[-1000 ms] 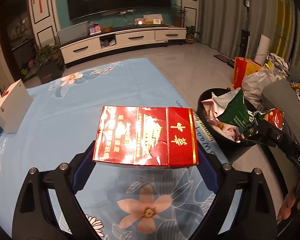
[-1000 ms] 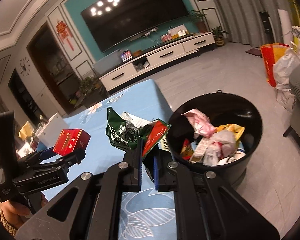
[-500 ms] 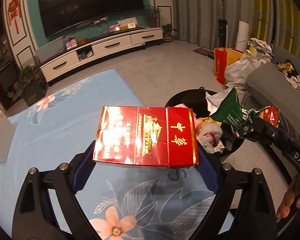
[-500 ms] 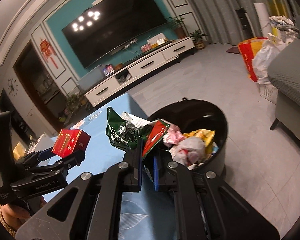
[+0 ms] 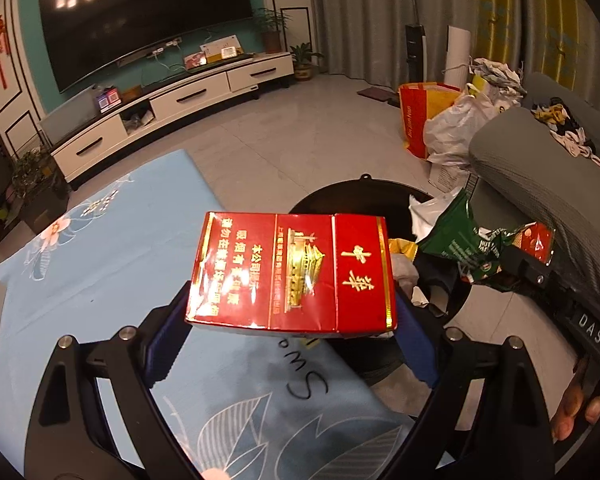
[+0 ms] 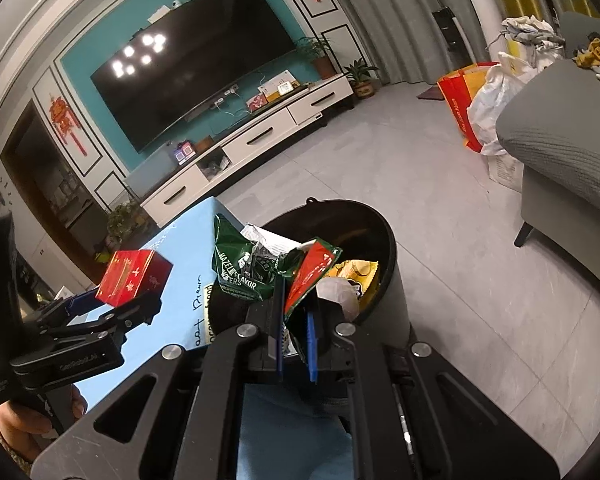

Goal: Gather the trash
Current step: 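Carry the red box and green snack bag over the black bin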

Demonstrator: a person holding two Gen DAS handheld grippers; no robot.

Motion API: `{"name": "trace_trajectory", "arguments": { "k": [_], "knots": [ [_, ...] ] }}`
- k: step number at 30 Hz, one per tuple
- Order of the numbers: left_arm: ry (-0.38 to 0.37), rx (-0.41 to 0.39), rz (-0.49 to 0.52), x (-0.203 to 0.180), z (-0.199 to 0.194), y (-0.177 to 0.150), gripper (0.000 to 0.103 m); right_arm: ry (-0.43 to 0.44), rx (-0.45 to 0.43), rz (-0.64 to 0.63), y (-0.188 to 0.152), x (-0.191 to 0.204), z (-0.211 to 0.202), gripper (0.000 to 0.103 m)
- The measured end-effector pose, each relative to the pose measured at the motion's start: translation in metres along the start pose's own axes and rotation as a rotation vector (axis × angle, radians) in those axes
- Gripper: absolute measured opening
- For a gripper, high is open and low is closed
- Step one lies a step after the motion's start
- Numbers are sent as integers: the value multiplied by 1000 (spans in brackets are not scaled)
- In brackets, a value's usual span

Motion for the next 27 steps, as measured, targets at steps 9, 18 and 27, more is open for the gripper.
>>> {"name": "trace_trajectory", "arguments": {
  "k": [9,18,27],
  "knots": [
    [-1,19,38,-18,22,13,91,-30,0,-1,-1,-6,8,10],
    [4,38,60,-27,38,15,91,-58,-1,-9,0,-7,16,10],
    [1,48,79,-31,48,18,91,-70,-2,-21,6,-7,22,10]
  ]
}}
Point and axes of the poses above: each gripper's, at about its wrist camera, not at the fingertips, and z roughly the way its jaws point, x to its left, y to its top, the point moved 4 cm from there along z, roughly the way its jaws point, and after that the axes turned 4 degrees about x, right-handed, at the moved point
